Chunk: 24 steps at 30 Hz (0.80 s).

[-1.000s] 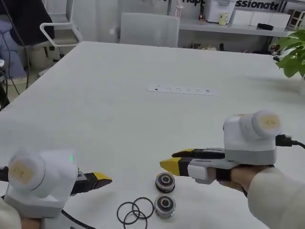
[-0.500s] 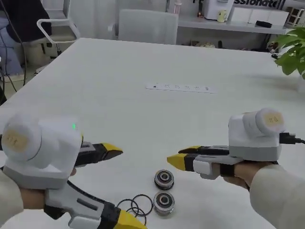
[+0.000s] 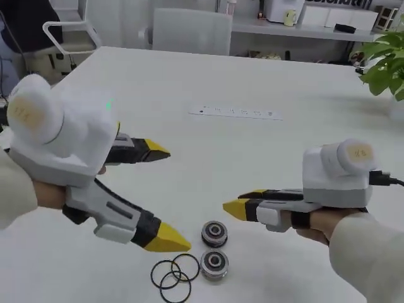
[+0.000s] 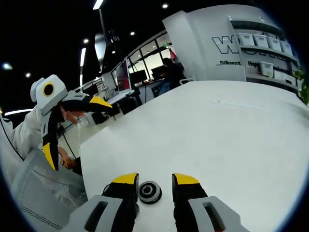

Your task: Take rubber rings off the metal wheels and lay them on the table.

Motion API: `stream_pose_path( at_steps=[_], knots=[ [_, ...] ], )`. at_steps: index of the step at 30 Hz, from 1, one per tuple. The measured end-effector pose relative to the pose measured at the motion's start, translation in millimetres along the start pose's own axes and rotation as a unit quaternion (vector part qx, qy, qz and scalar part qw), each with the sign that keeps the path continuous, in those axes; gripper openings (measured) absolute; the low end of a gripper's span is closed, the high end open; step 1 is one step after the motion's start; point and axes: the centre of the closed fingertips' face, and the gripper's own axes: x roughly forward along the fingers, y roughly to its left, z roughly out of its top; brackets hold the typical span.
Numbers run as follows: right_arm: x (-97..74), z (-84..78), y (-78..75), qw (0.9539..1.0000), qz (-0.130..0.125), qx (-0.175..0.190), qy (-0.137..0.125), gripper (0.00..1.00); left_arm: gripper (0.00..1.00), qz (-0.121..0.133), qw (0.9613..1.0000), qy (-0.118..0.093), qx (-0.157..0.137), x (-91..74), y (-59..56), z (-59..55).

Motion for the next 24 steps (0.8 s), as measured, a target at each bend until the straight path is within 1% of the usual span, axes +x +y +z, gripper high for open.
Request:
stream_pose_path(
  at_steps=[2, 4, 6, 8, 10, 12, 16, 17, 18, 19, 20, 22, 24],
  knots=[
    [0.3, -1.8, -0.8, 1.0000, -0.001, 0.000, 0.004, 0.26, 0.84, -0.002, 0.9999, 0.003, 0.015, 3.5, 4.8, 6.5],
    [0.2, -3.0, -0.2, 1.0000, -0.002, -0.001, 0.006, 0.26, 0.84, 0.002, 0.9997, 0.001, 0.025, 7.6, 11.5, 13.8],
    [0.1, -4.0, 0.5, 1.0000, -0.003, -0.002, 0.008, 0.26, 0.81, 0.018, 0.9989, -0.007, 0.044, 11.8, 22.1, 22.7],
    [0.1, -5.5, 0.4, 0.9999, -0.005, -0.003, 0.010, 0.26, 0.78, 0.021, 0.9987, -0.015, 0.044, 16.6, 28.1, 28.2],
    [0.1, -7.7, -0.5, 0.9999, -0.007, -0.003, 0.014, 0.25, 0.77, 0.024, 0.9985, -0.021, 0.043, 22.3, 33.9, 31.2],
    [0.3, -9.8, -2.1, 0.9998, -0.009, -0.003, 0.017, 0.25, 0.77, 0.029, 0.9984, -0.023, 0.042, 28.5, 39.1, 32.0],
    [0.6, -12.1, -4.6, 0.9997, -0.012, -0.003, 0.020, 0.25, 0.76, 0.035, 0.9981, -0.029, 0.042, 39.9, 43.4, 29.5],
    [0.7, -13.2, -5.6, 0.9997, -0.013, -0.003, 0.022, 0.25, 0.75, 0.037, 0.9979, -0.033, 0.042, 42.7, 43.6, 28.1],
    [0.8, -13.9, -6.0, 0.9996, -0.014, -0.004, 0.024, 0.25, 0.74, 0.038, 0.9975, -0.043, 0.042, 47.6, 42.5, 26.4],
    [0.9, -15.5, -6.8, 0.9995, -0.014, -0.005, 0.027, 0.25, 0.73, 0.035, 0.9975, -0.050, 0.037, 51.0, 40.7, 24.2],
    [1.1, -16.8, -7.3, 0.9994, -0.015, -0.006, 0.030, 0.25, 0.71, 0.030, 0.9976, -0.057, 0.024, 56.0, 37.2, 19.4],
    [1.8, -21.0, -9.5, 0.9991, -0.016, -0.011, 0.037, 0.24, 0.68, 0.034, 0.9973, -0.064, 0.017, 62.0, 35.2, 12.3],
    [3.0, -26.0, -10.9, 0.9986, -0.017, -0.017, 0.048, 0.23, 0.64, 0.042, 0.9973, -0.059, 0.009, 69.2, 33.6, 0.3]
  ],
)
